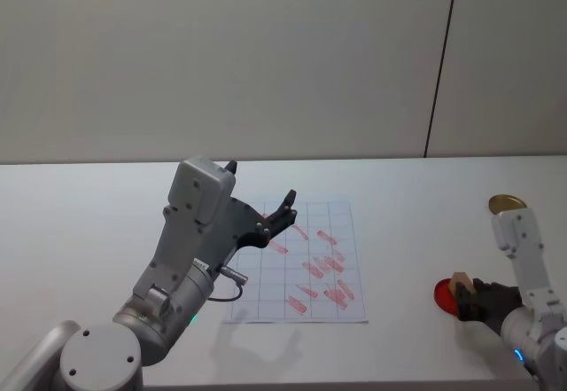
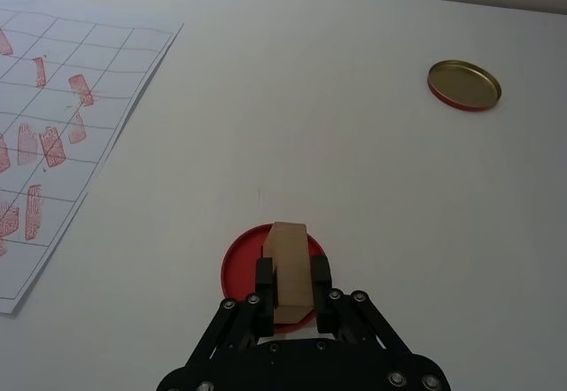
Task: Use the one hand to pick up the stamp and affix it onto the A4 paper.
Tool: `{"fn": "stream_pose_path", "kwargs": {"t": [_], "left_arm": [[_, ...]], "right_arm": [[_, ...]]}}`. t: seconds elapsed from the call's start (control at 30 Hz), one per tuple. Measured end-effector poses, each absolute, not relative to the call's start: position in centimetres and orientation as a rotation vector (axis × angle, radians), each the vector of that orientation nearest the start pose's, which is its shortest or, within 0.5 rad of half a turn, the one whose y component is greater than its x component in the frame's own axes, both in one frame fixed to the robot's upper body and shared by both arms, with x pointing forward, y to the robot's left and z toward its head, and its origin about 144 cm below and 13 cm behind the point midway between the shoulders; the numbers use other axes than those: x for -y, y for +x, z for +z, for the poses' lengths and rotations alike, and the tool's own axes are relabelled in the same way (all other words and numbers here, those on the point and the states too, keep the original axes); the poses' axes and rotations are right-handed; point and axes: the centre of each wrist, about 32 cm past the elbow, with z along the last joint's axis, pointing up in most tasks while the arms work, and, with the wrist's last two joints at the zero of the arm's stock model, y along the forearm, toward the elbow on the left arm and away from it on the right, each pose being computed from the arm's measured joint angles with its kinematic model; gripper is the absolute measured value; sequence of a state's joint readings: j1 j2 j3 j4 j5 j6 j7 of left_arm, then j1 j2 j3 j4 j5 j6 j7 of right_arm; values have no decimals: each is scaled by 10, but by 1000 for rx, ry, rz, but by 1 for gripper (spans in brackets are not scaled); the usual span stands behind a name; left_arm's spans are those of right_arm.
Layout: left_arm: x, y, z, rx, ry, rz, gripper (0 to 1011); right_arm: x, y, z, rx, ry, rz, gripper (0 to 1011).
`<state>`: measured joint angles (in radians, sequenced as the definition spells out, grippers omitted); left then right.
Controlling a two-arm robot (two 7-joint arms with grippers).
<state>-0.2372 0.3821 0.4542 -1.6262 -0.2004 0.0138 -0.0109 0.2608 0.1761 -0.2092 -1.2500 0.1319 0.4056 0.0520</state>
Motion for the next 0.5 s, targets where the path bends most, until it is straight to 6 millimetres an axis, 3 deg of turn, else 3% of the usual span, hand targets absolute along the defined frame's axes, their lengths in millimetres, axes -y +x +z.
{"fn": "stream_pose_path", "kwargs": {"t": [0.5], "left_arm": [[-198, 492, 1204, 268, 61, 1124, 993]], "right_arm": [[232, 527, 1122, -266, -531, -1357, 238]]}}
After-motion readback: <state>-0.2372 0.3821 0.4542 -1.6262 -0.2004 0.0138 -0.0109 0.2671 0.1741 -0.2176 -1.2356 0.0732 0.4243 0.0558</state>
